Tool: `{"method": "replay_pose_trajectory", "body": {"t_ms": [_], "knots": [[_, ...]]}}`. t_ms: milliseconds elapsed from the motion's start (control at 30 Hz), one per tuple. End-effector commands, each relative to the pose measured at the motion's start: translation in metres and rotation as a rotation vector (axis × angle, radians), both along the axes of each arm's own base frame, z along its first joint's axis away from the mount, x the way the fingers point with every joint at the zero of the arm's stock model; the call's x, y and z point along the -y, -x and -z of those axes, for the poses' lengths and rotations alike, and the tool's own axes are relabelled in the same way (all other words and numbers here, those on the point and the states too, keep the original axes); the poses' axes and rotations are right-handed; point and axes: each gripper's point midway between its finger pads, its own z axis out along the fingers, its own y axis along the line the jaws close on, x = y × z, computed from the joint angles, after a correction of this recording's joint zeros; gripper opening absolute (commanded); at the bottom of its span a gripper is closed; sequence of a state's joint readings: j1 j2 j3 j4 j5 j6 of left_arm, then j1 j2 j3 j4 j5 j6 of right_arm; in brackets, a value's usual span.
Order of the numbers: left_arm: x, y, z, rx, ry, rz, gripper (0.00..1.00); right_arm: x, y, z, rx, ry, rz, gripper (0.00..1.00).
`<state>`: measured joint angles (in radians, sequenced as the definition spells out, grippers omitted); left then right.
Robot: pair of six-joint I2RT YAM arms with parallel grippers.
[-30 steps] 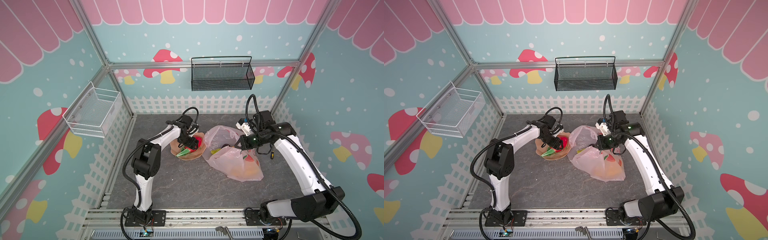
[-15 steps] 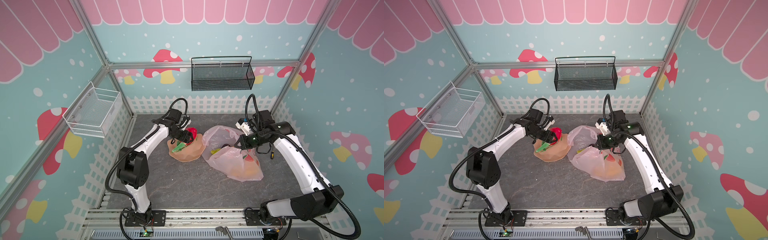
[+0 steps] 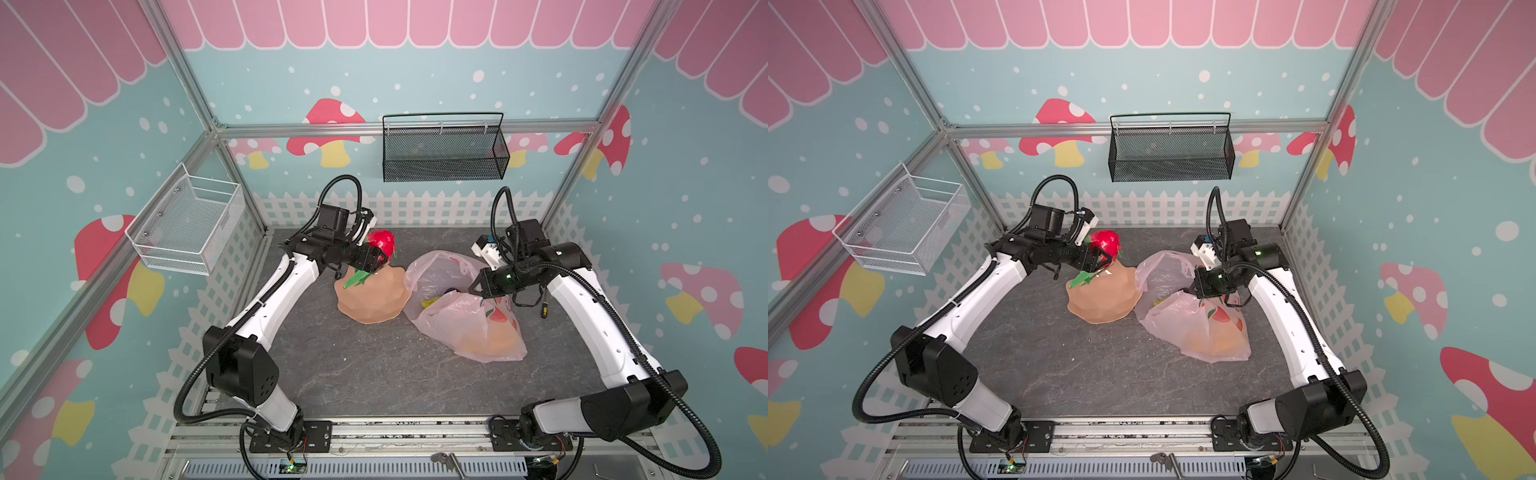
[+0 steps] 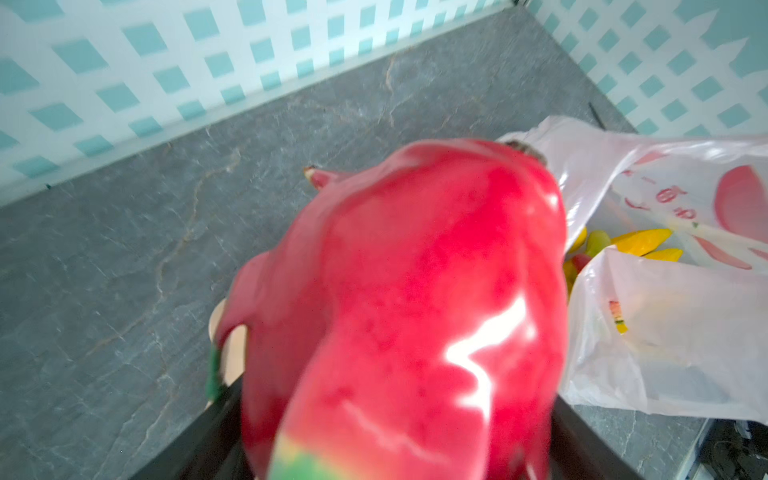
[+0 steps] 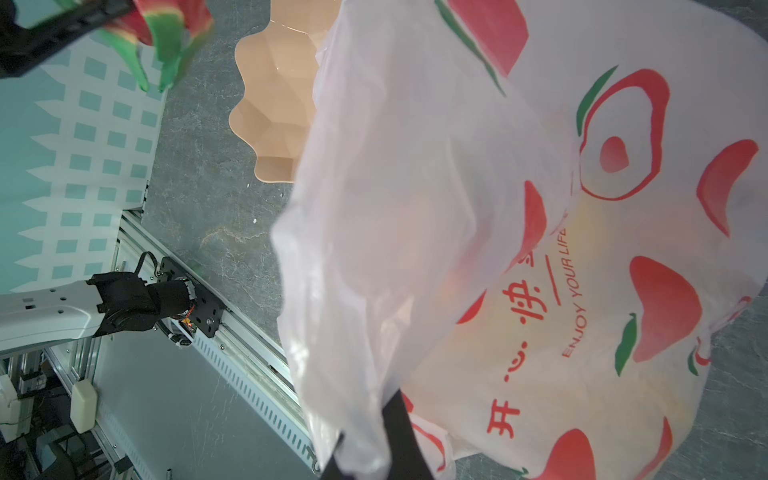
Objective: Place the fruits into the plastic bag
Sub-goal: 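Lift the dragon fruit with the left gripper and carry it over the bag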
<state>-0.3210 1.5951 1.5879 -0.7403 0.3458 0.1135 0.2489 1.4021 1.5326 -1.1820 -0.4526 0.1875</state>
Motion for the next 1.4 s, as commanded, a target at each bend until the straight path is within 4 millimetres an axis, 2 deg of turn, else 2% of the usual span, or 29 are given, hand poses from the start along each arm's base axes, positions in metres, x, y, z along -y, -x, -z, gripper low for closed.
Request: {"method": "replay_pose_trajectory", "body": {"t_ms": [0,233,267,367,500,767,933,1200,1367], "knots": [[0.008,0.006,-0.033,0.123,0.035,0.065,0.34,-0.001,0.000,-0.004,0.008,0.007,-0.019,0.00],[0.023,0.022,-0.019,0.144,-0.094,0.144,0.34,0.000,-0.001,-0.003,0.006,0.010,-0.018,0.00],[0.036,0.030,-0.017,0.147,-0.108,0.187,0.34,0.000,-0.001,-0.003,0.007,0.009,-0.018,0.00],[0.060,0.046,-0.011,0.156,-0.153,0.273,0.34,0.000,-0.001,-0.002,0.003,0.009,-0.018,0.00],[0.086,0.063,0.011,0.129,-0.246,0.365,0.33,-0.001,-0.002,-0.003,0.005,0.007,-0.017,0.00],[0.123,0.089,0.045,0.088,-0.319,0.471,0.32,-0.001,-0.002,-0.002,0.002,0.010,-0.017,0.00],[0.135,0.097,0.058,0.065,-0.331,0.507,0.32,-0.001,-0.002,-0.002,0.002,0.008,-0.017,0.00],[0.137,0.100,0.085,0.041,-0.406,0.551,0.31,-0.001,0.000,-0.004,0.005,0.005,-0.018,0.00],[0.138,0.090,0.098,0.023,-0.439,0.522,0.31,0.000,0.001,-0.003,0.003,0.005,-0.016,0.00]]}}
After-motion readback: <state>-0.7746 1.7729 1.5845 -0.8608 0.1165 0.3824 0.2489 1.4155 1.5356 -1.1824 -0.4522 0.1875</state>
